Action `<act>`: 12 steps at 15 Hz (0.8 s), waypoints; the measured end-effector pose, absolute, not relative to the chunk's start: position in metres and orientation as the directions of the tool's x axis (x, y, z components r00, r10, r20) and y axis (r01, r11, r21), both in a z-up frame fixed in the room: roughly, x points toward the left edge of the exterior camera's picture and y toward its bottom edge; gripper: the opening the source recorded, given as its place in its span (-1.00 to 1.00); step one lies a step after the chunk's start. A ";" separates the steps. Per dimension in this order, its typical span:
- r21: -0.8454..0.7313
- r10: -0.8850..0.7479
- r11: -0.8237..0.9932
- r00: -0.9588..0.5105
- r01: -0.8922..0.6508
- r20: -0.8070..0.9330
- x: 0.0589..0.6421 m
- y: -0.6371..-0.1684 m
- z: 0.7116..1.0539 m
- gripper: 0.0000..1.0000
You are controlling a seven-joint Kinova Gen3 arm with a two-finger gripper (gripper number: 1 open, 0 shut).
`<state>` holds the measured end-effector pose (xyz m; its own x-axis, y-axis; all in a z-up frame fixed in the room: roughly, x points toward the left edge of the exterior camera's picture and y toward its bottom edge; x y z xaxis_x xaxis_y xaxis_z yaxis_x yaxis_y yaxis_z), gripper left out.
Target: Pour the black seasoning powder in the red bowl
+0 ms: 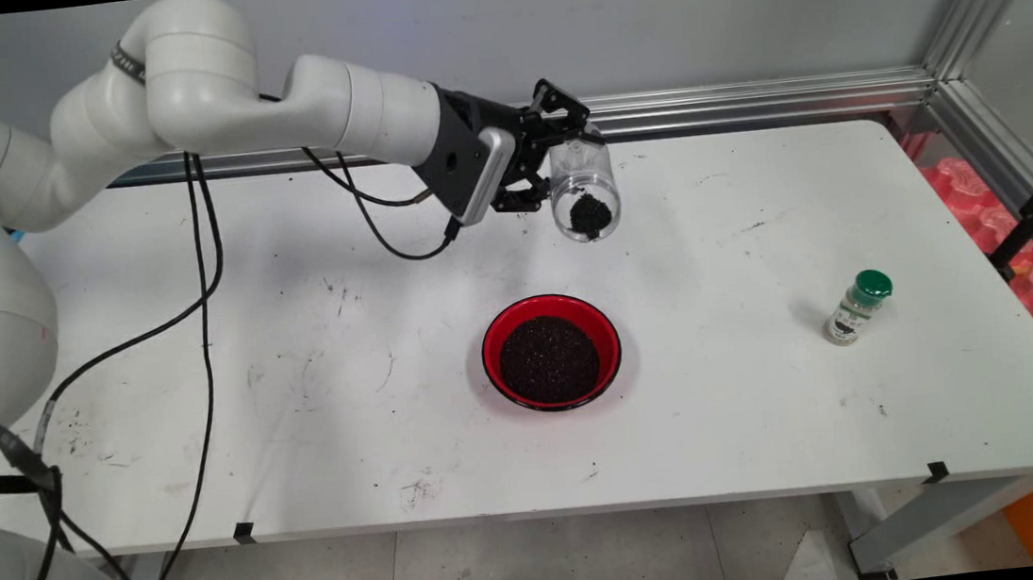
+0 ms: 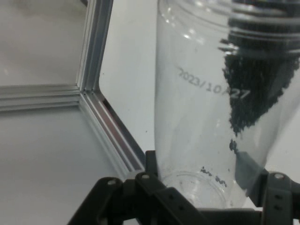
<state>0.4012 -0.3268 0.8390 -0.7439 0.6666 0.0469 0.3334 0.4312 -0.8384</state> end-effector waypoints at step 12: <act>-0.726 0.537 0.672 -0.773 0.149 0.338 0.399 -0.360 0.840 -1.00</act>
<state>0.3994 -0.3596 0.8401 -0.7727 0.5370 0.3384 0.1489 0.6715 -0.7259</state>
